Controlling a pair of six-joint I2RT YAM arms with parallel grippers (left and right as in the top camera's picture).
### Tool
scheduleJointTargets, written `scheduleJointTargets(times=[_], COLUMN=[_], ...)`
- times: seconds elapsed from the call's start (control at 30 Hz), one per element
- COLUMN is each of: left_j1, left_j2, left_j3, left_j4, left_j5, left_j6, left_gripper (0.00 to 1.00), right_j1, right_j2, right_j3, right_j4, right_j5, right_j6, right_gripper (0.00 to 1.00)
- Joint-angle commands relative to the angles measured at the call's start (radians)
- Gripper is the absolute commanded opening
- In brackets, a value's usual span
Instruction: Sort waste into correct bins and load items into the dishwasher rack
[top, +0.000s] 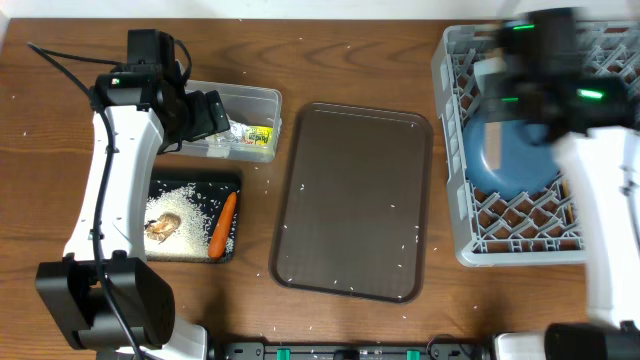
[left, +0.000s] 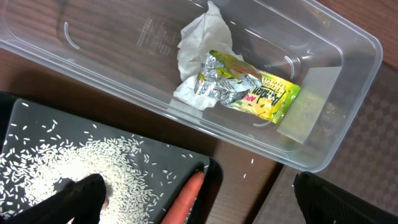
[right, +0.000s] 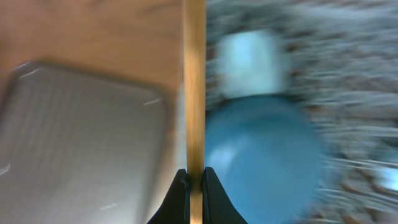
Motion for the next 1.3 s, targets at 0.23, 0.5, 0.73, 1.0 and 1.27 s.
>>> scheduleJointTargets(times=[0.23, 0.5, 0.73, 1.0, 1.27], left_j1=[0.003, 0.003, 0.003, 0.003, 0.003], left_j2=[-0.023, -0.023, -0.023, -0.023, -0.023], left_j3=[0.008, 0.008, 0.008, 0.008, 0.008], left_j4=[-0.002, -0.002, -0.002, -0.002, -0.002], left_j5=[-0.002, -0.002, -0.002, -0.002, -0.002], left_j6=[-0.002, -0.002, -0.002, -0.002, -0.002], left_gripper=[0.98, 0.98, 0.98, 0.98, 0.98], right_j1=[-0.449, -0.458, -0.432, -0.324, -0.119], right_j2=[0.067, 0.213, 0.283, 0.094, -0.162], right_j3=[-0.006, -0.006, -0.004, 0.013, 0.013], right_j4=[0.141, 0.162, 0.176, 0.131, 0.047], right_j5=[-0.001, -0.006, 0.015, -0.141, -0.487], right_j6=[-0.357, -0.431, -0.356, -0.267, -0.121], right_gripper=[0.01, 0.01, 0.55, 0.62, 0.99])
